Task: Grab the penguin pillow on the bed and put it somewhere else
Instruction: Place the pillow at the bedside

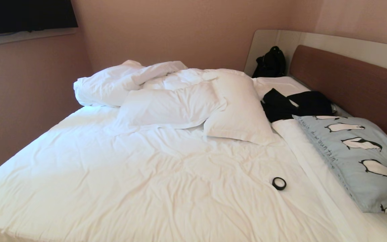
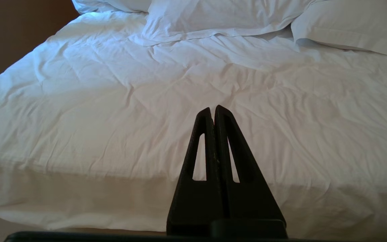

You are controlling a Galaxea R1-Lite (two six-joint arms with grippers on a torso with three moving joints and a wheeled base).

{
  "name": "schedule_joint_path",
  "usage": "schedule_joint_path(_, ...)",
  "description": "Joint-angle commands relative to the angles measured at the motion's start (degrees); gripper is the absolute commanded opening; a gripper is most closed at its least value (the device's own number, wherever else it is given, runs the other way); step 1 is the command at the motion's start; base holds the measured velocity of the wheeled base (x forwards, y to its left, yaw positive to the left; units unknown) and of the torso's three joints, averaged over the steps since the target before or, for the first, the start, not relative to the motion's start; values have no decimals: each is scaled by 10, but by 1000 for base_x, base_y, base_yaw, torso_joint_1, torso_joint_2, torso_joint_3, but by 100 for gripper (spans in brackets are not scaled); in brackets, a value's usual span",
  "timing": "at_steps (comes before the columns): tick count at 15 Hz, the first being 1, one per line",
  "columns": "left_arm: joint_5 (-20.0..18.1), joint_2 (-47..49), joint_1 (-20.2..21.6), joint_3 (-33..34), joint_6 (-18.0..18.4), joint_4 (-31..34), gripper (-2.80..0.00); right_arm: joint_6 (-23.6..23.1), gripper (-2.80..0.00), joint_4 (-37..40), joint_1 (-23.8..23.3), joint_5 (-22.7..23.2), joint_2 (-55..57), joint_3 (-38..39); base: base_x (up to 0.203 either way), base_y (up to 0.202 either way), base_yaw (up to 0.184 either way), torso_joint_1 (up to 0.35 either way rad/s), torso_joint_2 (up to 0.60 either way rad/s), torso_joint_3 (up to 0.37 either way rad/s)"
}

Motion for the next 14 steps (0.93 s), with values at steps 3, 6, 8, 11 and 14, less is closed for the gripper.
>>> schedule_joint_path(3, 0, 0, 0, 1, 0, 0, -280, 114, -280, -3, 0, 2, -9, -36, 0, 0, 0, 0, 0, 0)
schedule_joint_path(6, 0, 0, 0, 1, 0, 0, -280, 162, -280, -3, 0, 2, -10, -58, 0, 0, 0, 0, 0, 0)
schedule_joint_path(8, 1, 0, 0, 1, 0, 0, -280, 193, -280, -3, 0, -2, -9, -76, 0, 0, 0, 0, 0, 0)
schedule_joint_path(11, 0, 0, 0, 1, 0, 0, -280, 236, -280, -3, 0, -32, -2, -102, 0, 0, 0, 0, 0, 0)
schedule_joint_path(14, 0, 0, 0, 1, 0, 0, -280, 264, -280, -3, -1, -33, 4, -123, 0, 0, 0, 0, 0, 0)
